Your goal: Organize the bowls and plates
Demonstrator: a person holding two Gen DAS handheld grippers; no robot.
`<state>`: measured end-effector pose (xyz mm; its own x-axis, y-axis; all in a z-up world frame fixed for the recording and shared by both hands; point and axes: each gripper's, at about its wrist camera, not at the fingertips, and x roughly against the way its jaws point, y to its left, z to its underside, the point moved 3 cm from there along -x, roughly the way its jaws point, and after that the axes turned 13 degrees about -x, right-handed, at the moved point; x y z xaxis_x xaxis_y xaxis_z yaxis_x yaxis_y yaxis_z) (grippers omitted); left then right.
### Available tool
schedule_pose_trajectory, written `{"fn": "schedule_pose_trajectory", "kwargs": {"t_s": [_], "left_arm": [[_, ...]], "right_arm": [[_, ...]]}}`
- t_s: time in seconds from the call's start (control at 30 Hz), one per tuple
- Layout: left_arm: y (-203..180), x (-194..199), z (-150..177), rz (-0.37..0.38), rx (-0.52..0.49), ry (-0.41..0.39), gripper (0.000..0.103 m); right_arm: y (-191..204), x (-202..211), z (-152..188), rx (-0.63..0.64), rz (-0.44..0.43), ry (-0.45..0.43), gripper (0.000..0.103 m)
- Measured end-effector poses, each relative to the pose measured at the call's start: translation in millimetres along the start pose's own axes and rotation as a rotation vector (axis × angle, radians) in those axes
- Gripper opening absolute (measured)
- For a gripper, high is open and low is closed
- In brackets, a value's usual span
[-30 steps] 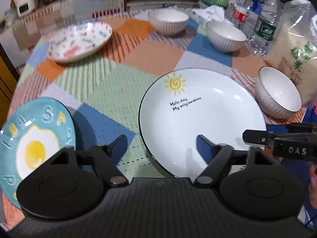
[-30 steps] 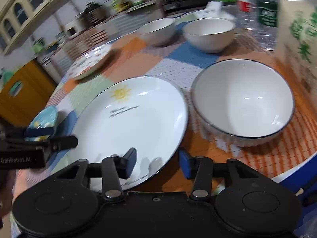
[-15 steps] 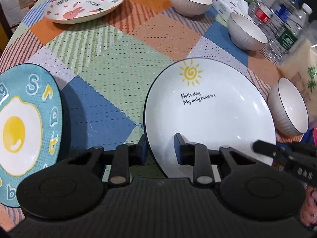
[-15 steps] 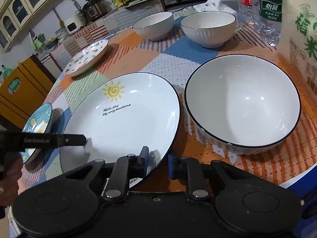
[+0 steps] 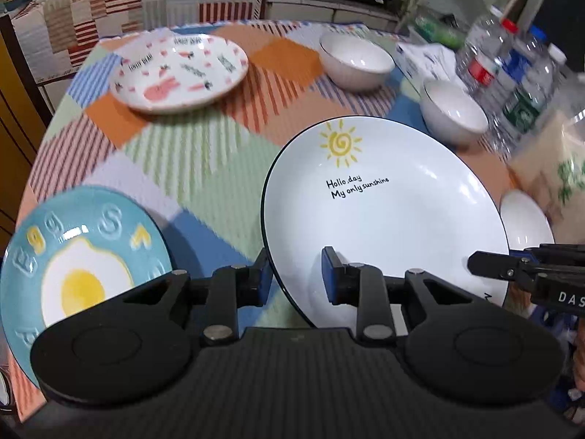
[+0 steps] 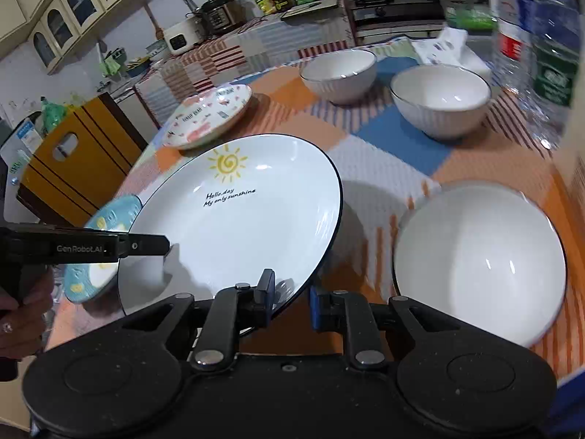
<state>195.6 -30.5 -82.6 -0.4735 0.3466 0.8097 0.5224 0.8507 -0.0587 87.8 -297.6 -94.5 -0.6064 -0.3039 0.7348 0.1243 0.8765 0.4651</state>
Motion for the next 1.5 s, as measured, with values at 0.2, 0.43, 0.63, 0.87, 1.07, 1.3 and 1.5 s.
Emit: {"fn": "schedule_pose_trajectory", "kwargs": {"t_s": [0.2,0.43,0.63,0.87,1.07,1.3,1.5], "left_arm": [[23,-1,-20,-0.002,0.017,-0.023,0.027],[42,-25,-37,-0.004,0.092,-0.008,0.027],[44,-51,-37,0.032,0.124,-0.006,0.026],[35,-70,-36,0.016,0.090,-0.002,0.027],[39,-88,-39,-0.002,0.093,0.015,0.027],[41,-88,-44,-0.006,0.085,0.051,0.028],[33,-94,-42,0.011,0.073,0.098,0.027]], "right_arm": [[16,-14,-37,0.040,-0.018,0.010,0.023],[29,-32,-65,0.113,-0.026,0.031,0.023],[24,-54,-87,0.147,0.011,0.075,0.023],[10,-70,-99,0.143,0.020,0.104,0.023],[0,-94,-109,0.140,0.017,0.146,0.023],[4,-109,-120,0.161,0.032,0.184,0.024],[8,-117,-123,0.221,0.102,0.207,0.026]]}}
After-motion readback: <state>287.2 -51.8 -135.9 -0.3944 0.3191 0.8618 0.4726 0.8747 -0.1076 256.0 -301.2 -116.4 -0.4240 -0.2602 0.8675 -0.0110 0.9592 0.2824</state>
